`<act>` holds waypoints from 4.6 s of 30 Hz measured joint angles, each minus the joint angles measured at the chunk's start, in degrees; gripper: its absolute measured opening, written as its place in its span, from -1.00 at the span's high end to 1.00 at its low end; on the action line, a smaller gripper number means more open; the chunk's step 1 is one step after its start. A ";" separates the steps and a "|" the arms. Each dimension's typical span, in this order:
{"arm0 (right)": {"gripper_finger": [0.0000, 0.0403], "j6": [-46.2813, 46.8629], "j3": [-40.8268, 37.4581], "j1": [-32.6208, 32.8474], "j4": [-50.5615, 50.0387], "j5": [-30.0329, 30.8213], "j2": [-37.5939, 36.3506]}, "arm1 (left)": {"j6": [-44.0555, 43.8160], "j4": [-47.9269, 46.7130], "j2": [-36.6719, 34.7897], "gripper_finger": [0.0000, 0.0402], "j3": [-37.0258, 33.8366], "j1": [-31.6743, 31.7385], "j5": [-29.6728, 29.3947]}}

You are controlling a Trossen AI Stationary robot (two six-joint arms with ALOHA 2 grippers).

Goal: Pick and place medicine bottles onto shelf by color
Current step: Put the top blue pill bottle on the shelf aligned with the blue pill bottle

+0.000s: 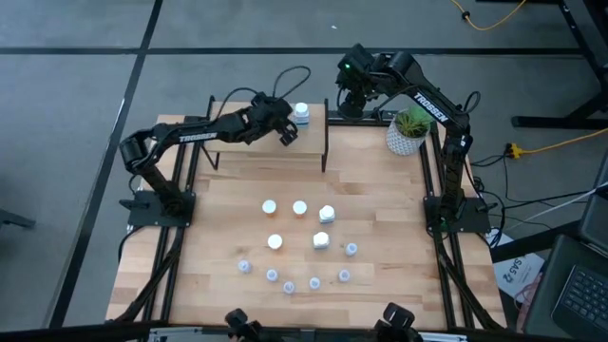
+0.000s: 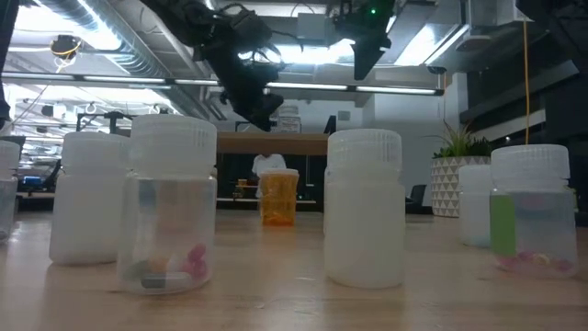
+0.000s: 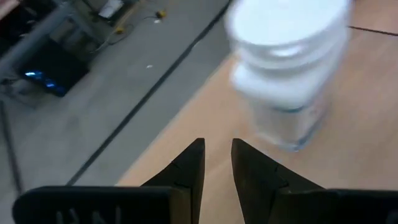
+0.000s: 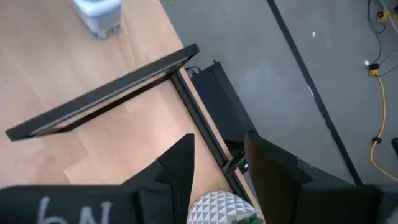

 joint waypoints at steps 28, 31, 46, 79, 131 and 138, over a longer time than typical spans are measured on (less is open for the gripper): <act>0.28 5.36 -32.93 24.25 4.74 -29.00 -8.63 | -20.23 -52.76 -37.22 0.64 5.20 -28.38 4.45; 0.28 6.32 -37.57 27.28 9.73 -26.33 -8.63 | -20.25 -52.73 -37.17 0.64 5.18 -30.53 4.49; 0.28 0.09 -40.13 32.09 20.79 -15.76 -8.68 | -20.18 -51.79 -36.65 0.64 5.18 -32.44 3.74; -0.47 3.23 -43.75 32.44 25.87 -18.82 -6.21 | -20.09 -51.84 -36.62 0.64 5.18 -32.39 3.71; -0.47 0.20 -53.29 35.67 36.85 -15.76 -6.27 | -20.09 -51.80 -36.62 0.64 5.18 -32.39 2.59; -0.47 0.24 -53.29 35.67 38.00 -15.74 -6.27 | -20.09 -51.79 -36.62 0.64 5.18 -32.39 2.59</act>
